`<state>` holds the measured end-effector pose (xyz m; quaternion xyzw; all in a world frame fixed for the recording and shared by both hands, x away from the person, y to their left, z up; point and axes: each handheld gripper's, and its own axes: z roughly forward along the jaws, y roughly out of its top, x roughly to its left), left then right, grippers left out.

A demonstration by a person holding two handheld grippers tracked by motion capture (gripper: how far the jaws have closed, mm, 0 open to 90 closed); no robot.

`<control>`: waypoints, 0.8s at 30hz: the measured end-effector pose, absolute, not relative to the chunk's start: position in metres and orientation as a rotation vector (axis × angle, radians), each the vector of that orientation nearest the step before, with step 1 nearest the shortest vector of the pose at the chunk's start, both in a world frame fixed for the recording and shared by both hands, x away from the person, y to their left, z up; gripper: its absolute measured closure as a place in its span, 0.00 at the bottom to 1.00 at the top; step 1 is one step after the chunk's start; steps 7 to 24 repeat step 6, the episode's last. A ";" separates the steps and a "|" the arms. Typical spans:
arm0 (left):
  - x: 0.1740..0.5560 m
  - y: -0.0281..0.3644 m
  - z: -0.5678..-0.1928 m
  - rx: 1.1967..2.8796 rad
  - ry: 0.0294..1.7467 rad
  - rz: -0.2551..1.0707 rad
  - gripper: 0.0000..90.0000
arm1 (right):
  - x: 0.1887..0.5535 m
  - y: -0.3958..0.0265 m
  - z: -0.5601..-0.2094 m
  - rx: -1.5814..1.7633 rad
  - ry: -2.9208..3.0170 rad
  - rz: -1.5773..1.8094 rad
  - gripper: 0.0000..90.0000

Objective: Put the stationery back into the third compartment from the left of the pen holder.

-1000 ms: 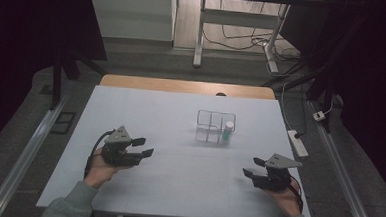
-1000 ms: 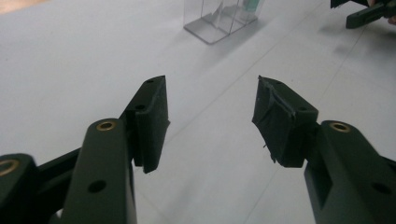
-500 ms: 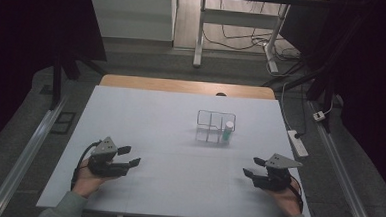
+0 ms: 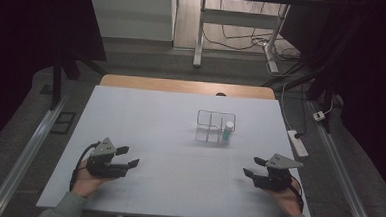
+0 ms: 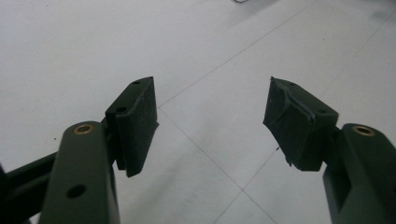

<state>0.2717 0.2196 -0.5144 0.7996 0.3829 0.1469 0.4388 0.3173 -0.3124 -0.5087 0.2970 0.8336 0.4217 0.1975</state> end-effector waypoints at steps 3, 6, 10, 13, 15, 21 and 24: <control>0.271 0.221 -0.515 1.985 0.954 0.369 0.38 | 0.317 -0.312 -0.509 0.826 2.334 1.183 0.42; 0.271 0.221 -0.515 1.988 0.955 0.371 0.37 | 0.317 -0.312 -0.509 0.832 2.331 1.185 0.42; 0.271 0.221 -0.515 1.988 0.955 0.371 0.37 | 0.317 -0.312 -0.509 0.832 2.331 1.185 0.42; 0.271 0.221 -0.515 1.988 0.955 0.371 0.37 | 0.317 -0.312 -0.509 0.832 2.331 1.185 0.42; 0.271 0.221 -0.515 1.988 0.955 0.371 0.37 | 0.317 -0.312 -0.509 0.832 2.331 1.185 0.42; 0.271 0.221 -0.515 1.988 0.955 0.371 0.37 | 0.317 -0.312 -0.509 0.832 2.331 1.185 0.42; 0.271 0.221 -0.515 1.988 0.955 0.371 0.37 | 0.317 -0.312 -0.509 0.832 2.331 1.185 0.42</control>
